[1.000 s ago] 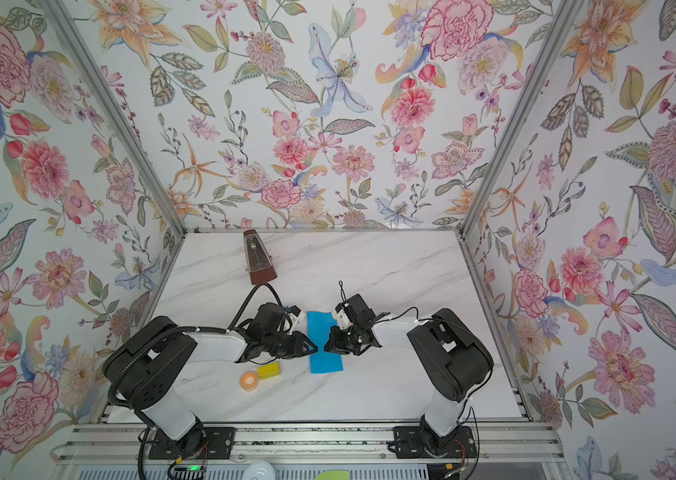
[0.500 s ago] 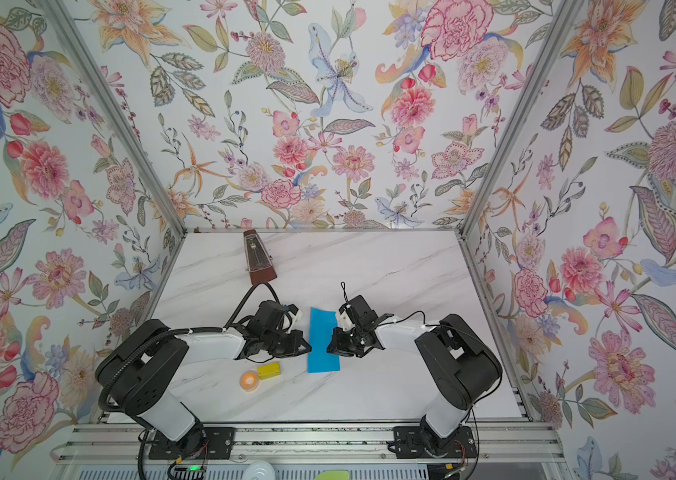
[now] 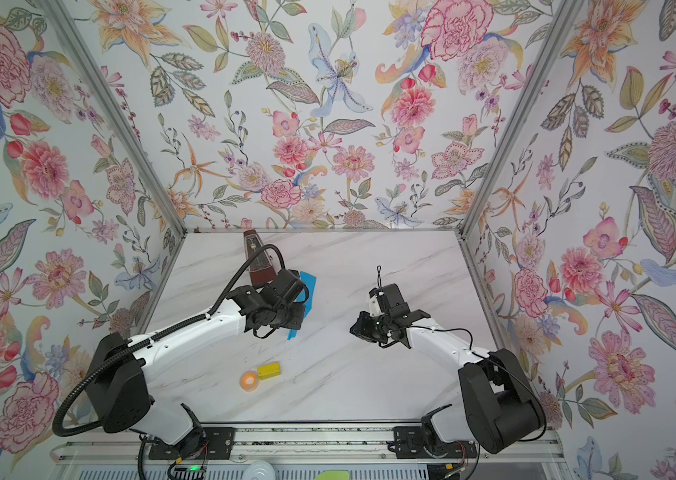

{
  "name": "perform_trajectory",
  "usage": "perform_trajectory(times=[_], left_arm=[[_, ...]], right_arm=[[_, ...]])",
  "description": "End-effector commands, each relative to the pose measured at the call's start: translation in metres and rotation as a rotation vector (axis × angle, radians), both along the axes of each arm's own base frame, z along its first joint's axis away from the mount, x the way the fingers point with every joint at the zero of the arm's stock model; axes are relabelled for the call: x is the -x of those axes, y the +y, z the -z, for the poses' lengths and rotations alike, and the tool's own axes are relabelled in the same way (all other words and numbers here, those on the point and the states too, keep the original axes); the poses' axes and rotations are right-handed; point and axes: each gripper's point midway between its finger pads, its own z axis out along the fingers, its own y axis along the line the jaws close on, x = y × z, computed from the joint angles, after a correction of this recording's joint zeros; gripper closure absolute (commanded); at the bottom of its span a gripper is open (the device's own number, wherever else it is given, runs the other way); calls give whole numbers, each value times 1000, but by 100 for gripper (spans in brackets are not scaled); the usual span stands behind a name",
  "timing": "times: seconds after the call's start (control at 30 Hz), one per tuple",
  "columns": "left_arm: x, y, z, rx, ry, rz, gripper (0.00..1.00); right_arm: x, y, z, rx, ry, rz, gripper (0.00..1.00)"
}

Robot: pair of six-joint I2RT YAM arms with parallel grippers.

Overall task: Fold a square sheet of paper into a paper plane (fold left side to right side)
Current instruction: 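Open both grippers and lift them away from the folded blue strip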

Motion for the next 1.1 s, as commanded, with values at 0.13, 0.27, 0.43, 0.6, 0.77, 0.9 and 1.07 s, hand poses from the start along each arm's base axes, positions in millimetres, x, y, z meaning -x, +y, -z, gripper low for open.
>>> perform_trajectory(times=[0.13, 0.27, 0.43, 0.6, 0.77, 0.9, 1.07], left_arm=[[21, -7, 21, -423, -3, 20, 97], [41, -88, 42, -315, 39, 155, 82], [65, -170, 35, 28, 85, 302, 61], [48, -161, 3, 172, -8, 290, 53], [24, -125, -14, 280, -75, 239, 46], [10, -96, -9, 338, -70, 219, 40], [-3, -63, -5, 428, -79, 176, 35]], right_arm=[[4, -41, -2, 29, -8, 41, 84], [4, -64, -4, 52, -14, 97, 85], [9, -90, -1, 102, 18, 214, 82], [18, -83, -1, 55, 37, 234, 76], [19, -53, -1, -49, 51, 188, 66], [16, -31, 3, -84, 70, 142, 61], [-4, -17, 15, -87, 91, 131, 60]])
